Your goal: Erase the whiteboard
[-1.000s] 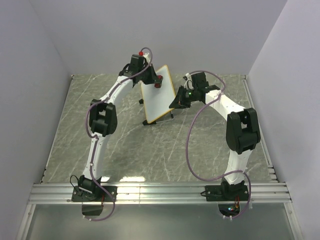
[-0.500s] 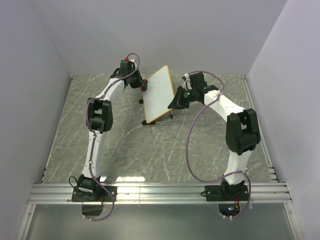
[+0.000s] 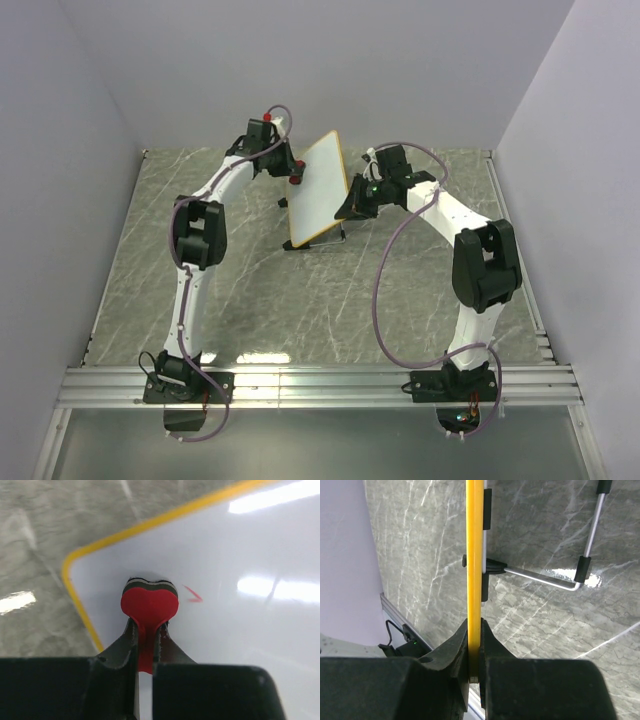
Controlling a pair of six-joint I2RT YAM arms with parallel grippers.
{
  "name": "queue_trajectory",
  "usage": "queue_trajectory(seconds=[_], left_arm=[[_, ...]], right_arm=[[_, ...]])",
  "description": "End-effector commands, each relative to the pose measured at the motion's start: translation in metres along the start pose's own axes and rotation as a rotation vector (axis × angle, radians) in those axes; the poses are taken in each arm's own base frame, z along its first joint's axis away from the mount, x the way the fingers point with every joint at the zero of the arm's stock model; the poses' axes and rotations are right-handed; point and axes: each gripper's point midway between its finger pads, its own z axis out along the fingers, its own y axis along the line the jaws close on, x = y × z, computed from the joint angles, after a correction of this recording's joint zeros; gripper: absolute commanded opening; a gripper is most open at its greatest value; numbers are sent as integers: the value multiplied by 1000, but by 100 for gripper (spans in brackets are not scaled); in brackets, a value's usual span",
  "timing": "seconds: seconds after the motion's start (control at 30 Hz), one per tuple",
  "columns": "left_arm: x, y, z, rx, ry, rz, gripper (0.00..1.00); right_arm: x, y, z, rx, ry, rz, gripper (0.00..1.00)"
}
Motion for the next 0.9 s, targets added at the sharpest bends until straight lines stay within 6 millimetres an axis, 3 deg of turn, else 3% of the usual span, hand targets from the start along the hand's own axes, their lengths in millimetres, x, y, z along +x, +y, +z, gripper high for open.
queue_trajectory(seconds=[0.0, 0.07, 0.27, 0.33, 0.47, 0.53, 0.67, 0.87], left_arm=[[59, -105, -13, 206, 168, 155, 0], [67, -105, -13, 166, 183, 185, 1], [56, -104, -12, 94, 147, 234, 0], [51, -89, -7, 36, 130, 219, 0], [37, -23, 8, -114, 98, 137, 0], [33, -10, 12, -132, 82, 117, 0], [30, 9, 21, -154, 62, 96, 0], [17, 14, 24, -111, 28, 76, 0]], right_arm=[[65, -8, 20, 60, 199, -154, 0], [63, -7, 18, 59, 198, -170, 0], [66, -8, 12, 63, 216, -206, 0], [70, -9, 11, 62, 225, -207, 0], [73, -9, 8, 61, 228, -209, 0], [76, -10, 6, 68, 231, -210, 0], [79, -14, 2, 96, 238, -217, 0], [86, -21, 4, 150, 280, -240, 0]])
